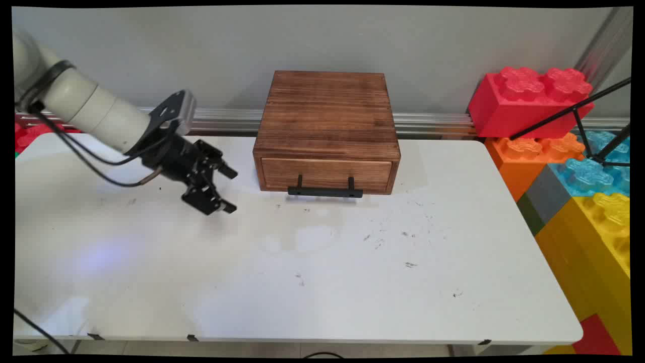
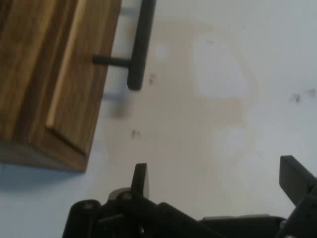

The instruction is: Open the drawer

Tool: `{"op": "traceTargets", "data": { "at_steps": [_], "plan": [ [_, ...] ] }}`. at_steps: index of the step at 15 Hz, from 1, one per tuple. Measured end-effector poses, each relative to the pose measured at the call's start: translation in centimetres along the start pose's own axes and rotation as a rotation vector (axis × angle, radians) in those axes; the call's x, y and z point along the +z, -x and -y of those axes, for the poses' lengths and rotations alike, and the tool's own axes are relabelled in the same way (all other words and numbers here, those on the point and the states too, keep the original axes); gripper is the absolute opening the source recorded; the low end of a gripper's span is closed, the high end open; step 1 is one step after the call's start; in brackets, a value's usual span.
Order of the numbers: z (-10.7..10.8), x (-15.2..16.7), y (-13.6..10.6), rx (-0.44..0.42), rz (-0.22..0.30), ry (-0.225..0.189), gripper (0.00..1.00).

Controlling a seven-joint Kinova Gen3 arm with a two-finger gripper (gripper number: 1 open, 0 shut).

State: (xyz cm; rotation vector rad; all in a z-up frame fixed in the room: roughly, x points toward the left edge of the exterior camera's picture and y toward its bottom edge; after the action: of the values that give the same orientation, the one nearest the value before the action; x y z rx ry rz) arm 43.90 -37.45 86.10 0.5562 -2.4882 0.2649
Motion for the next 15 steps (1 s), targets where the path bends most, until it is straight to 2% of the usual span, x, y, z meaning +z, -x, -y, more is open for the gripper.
{"op": "traceTargets", "data": {
  "at_steps": [4, 9, 15],
  "plan": [
    [0.3, 0.2, -4.3, 0.012, 0.02, -0.013, 1.0],
    [0.3, 1.1, -8.2, 0.029, 0.044, -0.029, 1.0],
    [-0.1, 4.5, -12.3, 0.044, 0.076, -0.051, 1.0]
  ]
}}
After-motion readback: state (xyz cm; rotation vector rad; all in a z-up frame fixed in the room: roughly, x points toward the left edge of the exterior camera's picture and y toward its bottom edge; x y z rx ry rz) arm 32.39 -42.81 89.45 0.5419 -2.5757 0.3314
